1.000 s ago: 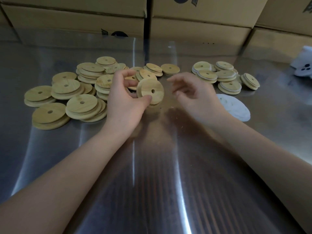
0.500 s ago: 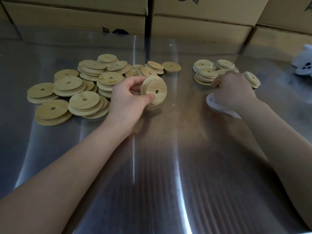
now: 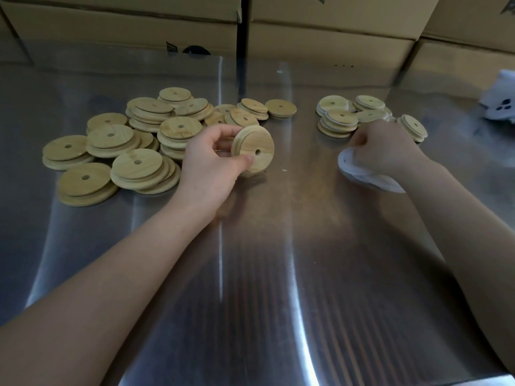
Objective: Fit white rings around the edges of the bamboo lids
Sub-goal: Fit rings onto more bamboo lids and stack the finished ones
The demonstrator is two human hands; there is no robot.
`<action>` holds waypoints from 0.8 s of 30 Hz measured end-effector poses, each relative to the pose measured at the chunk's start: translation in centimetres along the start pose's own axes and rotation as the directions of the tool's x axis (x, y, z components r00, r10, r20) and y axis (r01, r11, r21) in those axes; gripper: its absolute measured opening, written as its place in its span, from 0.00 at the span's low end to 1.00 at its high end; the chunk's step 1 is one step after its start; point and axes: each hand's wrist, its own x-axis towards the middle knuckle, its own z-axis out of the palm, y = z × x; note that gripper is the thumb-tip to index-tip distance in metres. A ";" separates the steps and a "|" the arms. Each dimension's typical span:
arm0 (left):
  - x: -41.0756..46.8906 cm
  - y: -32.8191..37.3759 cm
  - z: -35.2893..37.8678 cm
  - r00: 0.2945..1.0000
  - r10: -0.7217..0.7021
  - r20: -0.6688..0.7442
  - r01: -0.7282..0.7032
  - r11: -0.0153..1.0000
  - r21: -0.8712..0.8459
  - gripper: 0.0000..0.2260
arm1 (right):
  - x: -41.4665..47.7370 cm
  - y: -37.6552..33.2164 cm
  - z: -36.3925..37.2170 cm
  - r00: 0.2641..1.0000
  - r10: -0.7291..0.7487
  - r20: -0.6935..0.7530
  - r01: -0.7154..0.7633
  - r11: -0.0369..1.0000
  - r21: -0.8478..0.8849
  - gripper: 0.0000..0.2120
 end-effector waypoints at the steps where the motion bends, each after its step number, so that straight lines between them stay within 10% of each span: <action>1: 0.0 0.0 0.0 1.000 0.002 0.000 -0.002 1.000 -0.002 0.16 | 0.0 0.0 0.0 1.000 -0.005 -0.015 0.005 1.000 0.009 0.06; 15: 0.0 0.4 -0.1 0.994 -0.100 0.050 0.108 0.975 -0.197 0.13 | -1.0 -1.6 -0.1 0.961 -0.042 -0.274 0.163 0.884 0.438 0.06; 24: 0.1 0.5 -0.1 0.968 -0.236 0.084 0.249 0.881 -0.401 0.08 | -2.8 -3.4 -0.9 0.979 -0.091 -0.181 0.202 0.399 0.894 0.05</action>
